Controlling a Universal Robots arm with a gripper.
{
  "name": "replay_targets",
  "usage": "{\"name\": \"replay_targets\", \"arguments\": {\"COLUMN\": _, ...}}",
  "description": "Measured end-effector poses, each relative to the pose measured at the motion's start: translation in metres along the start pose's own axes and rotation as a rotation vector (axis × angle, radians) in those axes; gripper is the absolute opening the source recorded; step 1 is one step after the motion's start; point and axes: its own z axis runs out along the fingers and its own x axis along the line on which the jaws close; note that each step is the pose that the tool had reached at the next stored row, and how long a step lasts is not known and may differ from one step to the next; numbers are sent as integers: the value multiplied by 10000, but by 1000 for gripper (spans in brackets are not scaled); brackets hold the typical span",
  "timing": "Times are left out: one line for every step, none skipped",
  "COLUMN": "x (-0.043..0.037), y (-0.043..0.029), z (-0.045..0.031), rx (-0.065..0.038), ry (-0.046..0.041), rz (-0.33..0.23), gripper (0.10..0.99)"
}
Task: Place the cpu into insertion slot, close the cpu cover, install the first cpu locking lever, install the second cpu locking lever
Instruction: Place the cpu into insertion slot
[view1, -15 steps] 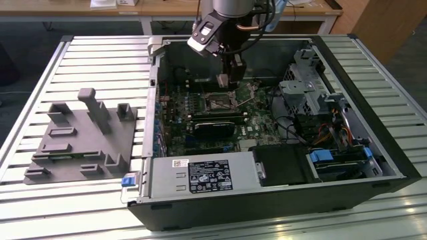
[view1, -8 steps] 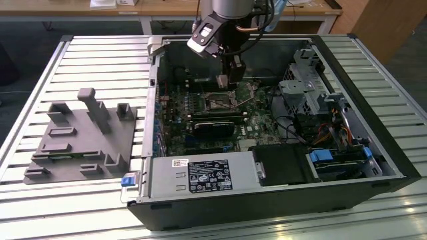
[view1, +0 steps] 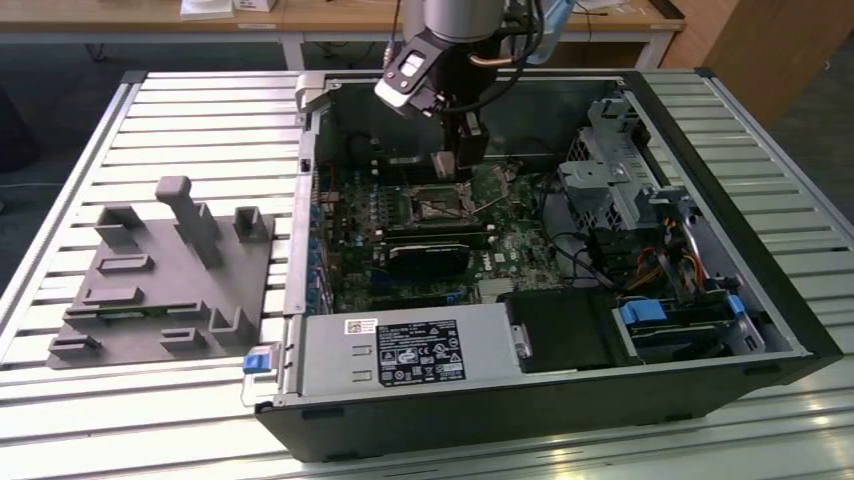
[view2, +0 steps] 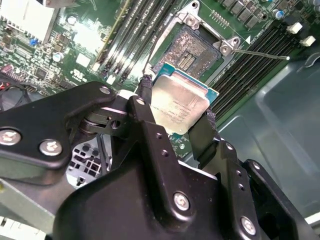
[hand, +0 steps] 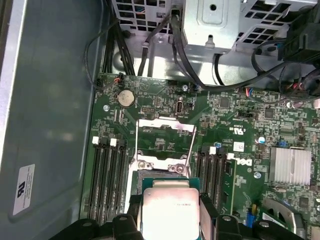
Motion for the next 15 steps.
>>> {"name": "replay_targets", "arguments": {"x": 8, "y": -2, "z": 13, "rx": -9, "ry": -15, "rz": 24, "gripper": 541}}
{"name": "replay_targets", "arguments": {"x": 13, "y": -6, "z": 24, "rx": -23, "ry": -28, "rz": 53, "gripper": 541}}
{"name": "replay_targets", "arguments": {"x": 17, "y": -9, "z": 32, "rx": -47, "ry": -49, "rz": 80, "gripper": 541}}
{"name": "replay_targets", "arguments": {"x": 19, "y": -11, "z": 41, "rx": -71, "ry": -65, "rz": 103, "gripper": 541}}
{"name": "replay_targets", "arguments": {"x": 21, "y": -14, "z": 52, "rx": -98, "ry": -74, "rz": 117, "gripper": 541}}
{"name": "replay_targets", "arguments": {"x": 21, "y": -18, "z": 63, "rx": -130, "ry": -78, "rz": 125, "gripper": 541}}
{"name": "replay_targets", "arguments": {"x": 22, "y": -24, "z": 74, "rx": -178, "ry": -81, "rz": 127, "gripper": 541}}
{"name": "replay_targets", "arguments": {"x": 23, "y": -28, "z": 83, "rx": -223, "ry": -86, "rz": 127, "gripper": 541}}
{"name": "replay_targets", "arguments": {"x": 23, "y": -32, "z": 94, "rx": -264, "ry": -89, "rz": 128, "gripper": 541}}
{"name": "replay_targets", "arguments": {"x": 24, "y": -39, "z": 105, "rx": -305, "ry": -92, "rz": 129, "gripper": 541}}
{"name": "replay_targets", "arguments": {"x": 25, "y": -50, "z": 116, "rx": -345, "ry": -94, "rz": 129, "gripper": 541}}
{"name": "replay_targets", "arguments": {"x": 26, "y": -69, "z": 125, "rx": -388, "ry": -97, "rz": 129, "gripper": 541}}
{"name": "replay_targets", "arguments": {"x": 28, "y": -81, "z": 133, "rx": -402, "ry": -98, "rz": 130, "gripper": 541}}
{"name": "replay_targets", "arguments": {"x": 29, "y": -87, "z": 139, "rx": -404, "ry": -98, "rz": 130, "gripper": 541}}
{"name": "replay_targets", "arguments": {"x": 30, "y": -90, "z": 145, "rx": -404, "ry": -99, "rz": 130, "gripper": 541}}
